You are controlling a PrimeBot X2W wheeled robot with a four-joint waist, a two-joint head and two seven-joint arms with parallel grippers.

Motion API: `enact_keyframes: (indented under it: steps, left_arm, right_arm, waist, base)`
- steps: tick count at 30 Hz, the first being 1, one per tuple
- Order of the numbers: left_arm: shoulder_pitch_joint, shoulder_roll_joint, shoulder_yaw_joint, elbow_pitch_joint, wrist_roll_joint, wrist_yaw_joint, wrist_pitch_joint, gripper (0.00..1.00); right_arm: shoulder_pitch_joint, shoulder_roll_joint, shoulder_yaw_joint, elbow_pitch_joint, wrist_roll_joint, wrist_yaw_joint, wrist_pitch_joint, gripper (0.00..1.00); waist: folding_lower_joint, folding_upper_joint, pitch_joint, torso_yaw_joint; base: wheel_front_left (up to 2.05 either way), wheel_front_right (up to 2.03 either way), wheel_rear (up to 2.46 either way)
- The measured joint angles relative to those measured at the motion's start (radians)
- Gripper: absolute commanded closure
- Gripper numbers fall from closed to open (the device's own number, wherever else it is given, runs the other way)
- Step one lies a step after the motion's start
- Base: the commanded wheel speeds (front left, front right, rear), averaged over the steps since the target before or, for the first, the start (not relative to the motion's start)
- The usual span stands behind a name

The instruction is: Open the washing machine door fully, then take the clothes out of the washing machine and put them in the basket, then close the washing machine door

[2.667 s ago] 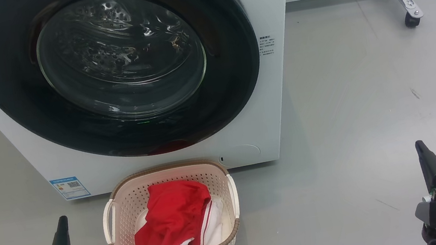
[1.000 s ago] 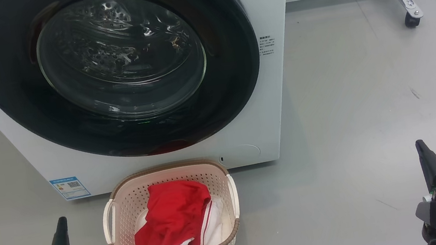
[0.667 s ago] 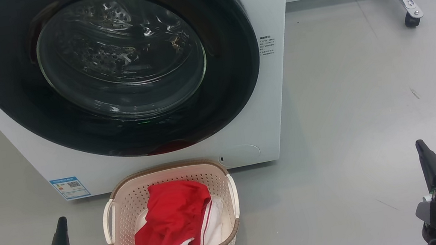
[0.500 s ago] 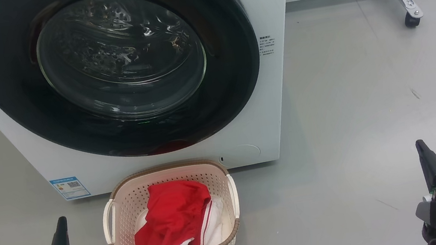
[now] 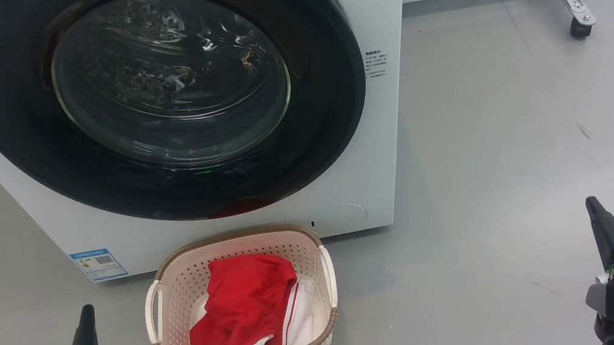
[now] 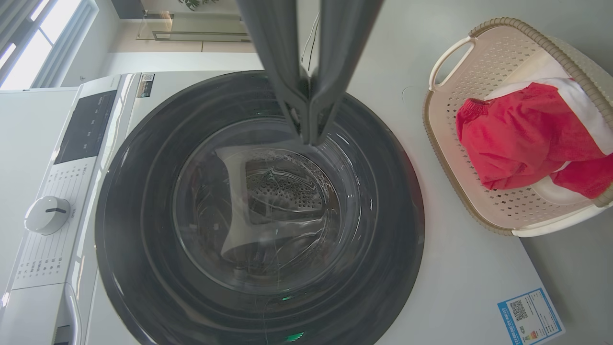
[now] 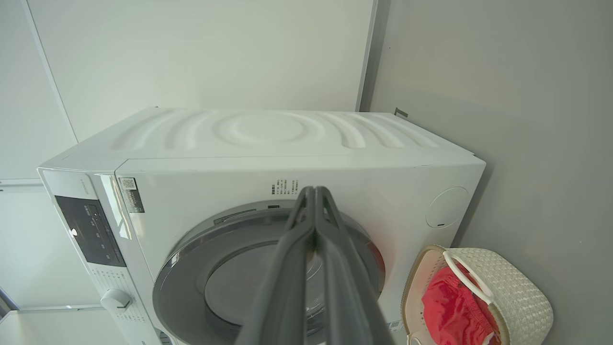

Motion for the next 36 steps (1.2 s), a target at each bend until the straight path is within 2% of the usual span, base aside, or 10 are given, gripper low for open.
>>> enact_keyframes:
  steps: [36]
  left_arm:
    - [0.000,-0.001,0.003,-0.002,0.000,0.000,0.000,1.00]
  right_arm:
    - [0.000,0.001,-0.002,-0.001,0.000,0.000,0.000,1.00]
  waist:
    - [0.0000,0.0000,0.000,0.000]
  base:
    - [0.00,0.00,0.00]
